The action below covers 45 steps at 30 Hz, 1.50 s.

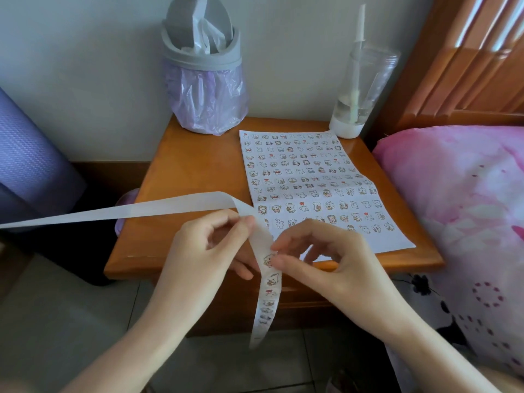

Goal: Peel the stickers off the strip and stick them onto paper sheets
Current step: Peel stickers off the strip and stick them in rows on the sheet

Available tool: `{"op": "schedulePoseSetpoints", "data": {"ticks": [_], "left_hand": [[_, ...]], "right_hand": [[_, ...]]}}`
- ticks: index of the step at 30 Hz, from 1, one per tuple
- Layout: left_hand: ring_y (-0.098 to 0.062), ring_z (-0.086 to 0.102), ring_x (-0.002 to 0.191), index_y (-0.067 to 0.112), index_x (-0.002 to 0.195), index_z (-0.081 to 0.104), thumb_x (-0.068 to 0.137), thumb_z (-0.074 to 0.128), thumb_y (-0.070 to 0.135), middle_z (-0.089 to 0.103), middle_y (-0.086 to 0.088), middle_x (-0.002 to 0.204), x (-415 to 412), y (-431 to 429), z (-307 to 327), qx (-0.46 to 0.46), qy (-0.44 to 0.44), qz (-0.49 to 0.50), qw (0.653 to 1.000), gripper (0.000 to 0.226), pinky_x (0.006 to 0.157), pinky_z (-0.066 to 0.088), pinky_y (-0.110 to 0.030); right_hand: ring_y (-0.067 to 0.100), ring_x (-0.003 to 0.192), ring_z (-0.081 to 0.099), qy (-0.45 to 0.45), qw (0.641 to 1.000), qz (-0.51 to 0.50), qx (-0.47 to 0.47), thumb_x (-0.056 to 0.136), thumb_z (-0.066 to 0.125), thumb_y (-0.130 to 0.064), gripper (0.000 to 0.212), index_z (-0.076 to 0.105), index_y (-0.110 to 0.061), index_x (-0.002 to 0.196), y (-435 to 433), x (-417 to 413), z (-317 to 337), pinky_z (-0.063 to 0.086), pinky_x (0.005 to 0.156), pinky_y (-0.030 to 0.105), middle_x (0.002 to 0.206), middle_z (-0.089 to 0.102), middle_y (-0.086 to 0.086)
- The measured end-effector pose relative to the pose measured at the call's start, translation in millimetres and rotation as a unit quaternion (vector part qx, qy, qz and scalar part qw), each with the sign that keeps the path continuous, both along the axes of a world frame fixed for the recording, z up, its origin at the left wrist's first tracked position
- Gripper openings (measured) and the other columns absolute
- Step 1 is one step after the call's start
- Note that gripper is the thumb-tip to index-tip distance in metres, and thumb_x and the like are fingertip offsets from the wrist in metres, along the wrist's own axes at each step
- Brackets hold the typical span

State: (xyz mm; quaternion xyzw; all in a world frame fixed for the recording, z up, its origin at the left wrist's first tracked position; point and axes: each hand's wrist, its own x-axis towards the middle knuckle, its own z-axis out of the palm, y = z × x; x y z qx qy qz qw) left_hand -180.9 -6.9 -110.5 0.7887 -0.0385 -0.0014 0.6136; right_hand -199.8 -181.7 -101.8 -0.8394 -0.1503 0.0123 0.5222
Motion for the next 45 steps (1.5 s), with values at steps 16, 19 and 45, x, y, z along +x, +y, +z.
{"op": "schedulePoseSetpoints", "data": {"ticks": [16, 19, 45], "left_hand": [[-0.013, 0.070, 0.070, 0.012, 0.080, 0.072, 0.086, 0.056, 0.025, 0.074, -0.001, 0.077, -3.3, -6.4, 0.2, -0.056, 0.041, -0.102, 0.992, 0.021, 0.062, 0.054, -0.014], [-0.013, 0.070, 0.071, 0.013, 0.081, 0.072, 0.087, 0.056, 0.024, 0.074, -0.001, 0.077, -3.4, -6.4, -0.7, -0.045, 0.037, -0.105, 0.993, 0.020, 0.063, 0.055, -0.015], [-0.011, 0.071, 0.067, 0.017, 0.084, 0.072, 0.088, 0.055, 0.025, 0.074, 0.003, 0.074, 3.8, -2.8, -7.6, -0.003, 0.040, -0.064, 0.997, 0.019, 0.065, 0.059, -0.024]], "right_hand": [[0.011, 0.071, 0.062, -0.015, 0.998, -0.046, 0.026, 0.080, 0.072, -0.019, 0.009, 0.072, -0.024, 0.087, -2.8, 1.5, -2.4, 0.050, 0.062, 0.032, 0.078, 0.070, -0.004], [0.012, 0.073, 0.063, -0.024, 0.999, -0.046, 0.009, 0.080, 0.072, -0.020, 0.009, 0.072, -0.025, 0.088, -3.5, 1.8, -3.7, 0.049, 0.060, 0.027, 0.079, 0.070, -0.006], [0.006, 0.073, 0.058, -0.012, 0.999, -0.041, 0.029, 0.075, 0.068, -0.035, 0.015, 0.068, -0.020, 0.079, -15.1, 9.6, 10.1, 0.044, 0.060, 0.015, 0.086, 0.069, -0.005]]}}
